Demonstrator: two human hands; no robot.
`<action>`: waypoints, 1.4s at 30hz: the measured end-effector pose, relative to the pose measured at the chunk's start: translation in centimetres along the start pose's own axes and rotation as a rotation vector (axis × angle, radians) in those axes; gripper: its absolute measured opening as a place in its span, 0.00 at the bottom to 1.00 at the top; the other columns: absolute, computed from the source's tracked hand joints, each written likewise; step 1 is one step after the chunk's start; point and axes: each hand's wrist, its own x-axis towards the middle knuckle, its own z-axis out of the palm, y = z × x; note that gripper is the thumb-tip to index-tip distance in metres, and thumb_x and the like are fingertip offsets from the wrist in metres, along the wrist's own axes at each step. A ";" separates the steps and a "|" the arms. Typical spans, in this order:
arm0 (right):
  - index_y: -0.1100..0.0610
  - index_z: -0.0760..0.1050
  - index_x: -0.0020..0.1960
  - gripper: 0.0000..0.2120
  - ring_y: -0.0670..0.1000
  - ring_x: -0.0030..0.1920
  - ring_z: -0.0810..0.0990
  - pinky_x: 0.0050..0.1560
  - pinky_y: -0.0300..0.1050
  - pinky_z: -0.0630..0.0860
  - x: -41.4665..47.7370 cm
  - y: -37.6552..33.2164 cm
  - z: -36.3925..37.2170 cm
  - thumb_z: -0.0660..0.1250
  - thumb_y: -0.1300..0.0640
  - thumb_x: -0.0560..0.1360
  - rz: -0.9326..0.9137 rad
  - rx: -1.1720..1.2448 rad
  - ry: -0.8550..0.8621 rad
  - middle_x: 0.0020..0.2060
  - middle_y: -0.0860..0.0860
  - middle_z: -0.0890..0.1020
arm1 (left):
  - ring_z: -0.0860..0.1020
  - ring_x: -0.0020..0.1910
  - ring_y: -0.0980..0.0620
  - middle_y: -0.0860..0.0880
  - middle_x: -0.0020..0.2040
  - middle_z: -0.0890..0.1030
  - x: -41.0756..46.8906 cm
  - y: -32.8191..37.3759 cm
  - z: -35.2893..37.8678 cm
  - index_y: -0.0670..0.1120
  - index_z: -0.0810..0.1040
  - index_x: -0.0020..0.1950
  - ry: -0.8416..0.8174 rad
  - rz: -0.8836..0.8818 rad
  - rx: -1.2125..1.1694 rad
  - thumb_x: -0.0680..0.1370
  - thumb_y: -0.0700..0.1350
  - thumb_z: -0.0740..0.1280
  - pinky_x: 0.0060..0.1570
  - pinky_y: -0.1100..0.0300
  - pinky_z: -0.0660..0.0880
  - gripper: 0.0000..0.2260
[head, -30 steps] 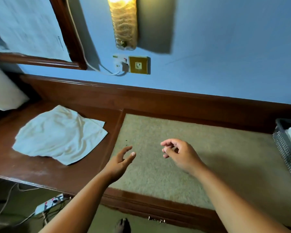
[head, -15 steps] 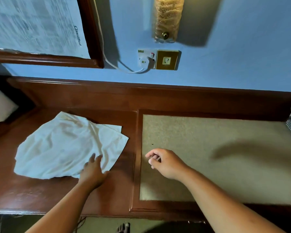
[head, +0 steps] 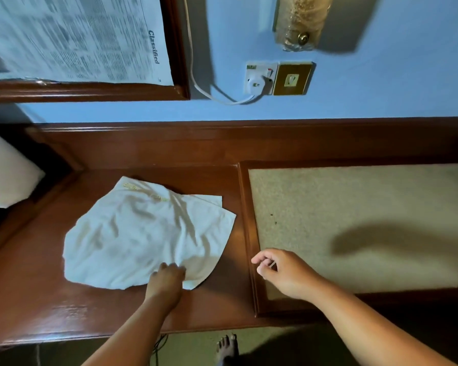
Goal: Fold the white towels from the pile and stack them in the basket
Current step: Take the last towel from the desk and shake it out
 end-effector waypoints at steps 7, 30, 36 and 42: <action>0.44 0.78 0.59 0.10 0.39 0.39 0.75 0.43 0.32 0.70 -1.2 0.0 1.4 0.64 0.50 0.79 -0.056 0.006 -0.014 0.43 0.40 0.78 | 0.74 0.63 0.45 0.47 0.64 0.72 0.0 -1.1 1.7 0.47 0.68 0.69 0.087 -0.087 0.015 0.79 0.45 0.62 0.59 0.52 0.75 0.18; 0.45 0.79 0.45 0.07 0.41 0.39 0.78 0.43 0.38 0.72 -36.6 9.4 -26.5 0.64 0.48 0.78 -0.583 0.303 1.047 0.36 0.43 0.81 | 0.72 0.48 0.45 0.33 0.47 0.76 -28.6 40.6 -32.1 0.39 0.76 0.56 0.104 1.214 -1.194 0.81 0.47 0.65 0.47 0.46 0.68 0.11; 0.54 0.82 0.47 0.17 0.54 0.43 0.81 0.47 0.50 0.76 -48.8 12.9 -33.6 0.67 0.40 0.73 -0.527 0.097 1.266 0.41 0.53 0.84 | 0.74 0.39 0.53 0.45 0.40 0.79 -31.0 52.0 -31.9 0.44 0.77 0.52 0.186 1.194 -1.106 0.79 0.57 0.64 0.42 0.48 0.71 0.16; 0.48 0.81 0.40 0.06 0.39 0.32 0.75 0.35 0.31 0.66 -51.3 16.5 -34.6 0.74 0.53 0.75 -0.370 -0.062 1.352 0.31 0.35 0.79 | 0.79 0.42 0.52 0.52 0.45 0.81 -34.3 60.7 -27.7 0.49 0.77 0.53 0.175 1.376 -0.852 0.82 0.47 0.64 0.44 0.55 0.75 0.04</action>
